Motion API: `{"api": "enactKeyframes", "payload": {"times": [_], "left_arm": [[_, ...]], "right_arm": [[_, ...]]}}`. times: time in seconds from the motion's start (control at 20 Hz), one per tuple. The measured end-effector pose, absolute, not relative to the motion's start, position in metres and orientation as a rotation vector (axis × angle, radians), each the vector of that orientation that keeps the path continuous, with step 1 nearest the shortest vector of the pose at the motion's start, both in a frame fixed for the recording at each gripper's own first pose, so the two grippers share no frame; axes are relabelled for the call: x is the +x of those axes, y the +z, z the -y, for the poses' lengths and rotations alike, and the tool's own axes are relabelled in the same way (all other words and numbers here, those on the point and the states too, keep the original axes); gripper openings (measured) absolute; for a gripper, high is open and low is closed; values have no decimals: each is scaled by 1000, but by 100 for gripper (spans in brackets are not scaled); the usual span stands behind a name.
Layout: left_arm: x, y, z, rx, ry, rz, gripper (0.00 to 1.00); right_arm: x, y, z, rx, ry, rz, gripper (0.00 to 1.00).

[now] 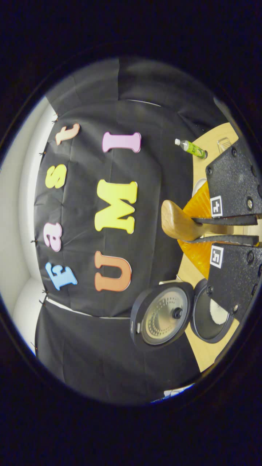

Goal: Close the left gripper, press the button to open the rice cooker; take a wooden spoon from the chopstick holder with the right hand, scoop a spoonful of rice and pour it into the rice cooker, then put the wooden spoon back into the chopstick holder.

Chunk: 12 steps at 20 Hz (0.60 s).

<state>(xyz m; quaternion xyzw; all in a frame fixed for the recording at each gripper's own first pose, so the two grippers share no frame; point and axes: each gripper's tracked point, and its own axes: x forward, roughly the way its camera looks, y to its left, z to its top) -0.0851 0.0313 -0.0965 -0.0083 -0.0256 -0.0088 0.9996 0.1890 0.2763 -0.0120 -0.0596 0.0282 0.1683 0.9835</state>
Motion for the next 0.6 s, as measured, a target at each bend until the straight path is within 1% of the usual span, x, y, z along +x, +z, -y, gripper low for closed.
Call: {"api": "enactKeyframes", "payload": {"times": [0.35,0.6], "left_arm": [[-83,-97,-38,-22,28,40,95],[-80,-98,-17,0,1,40,95]], "right_arm": [[215,-21,-172,-124,241,-68,16],[242,-36,-90,-86,143,-90,17]]}}
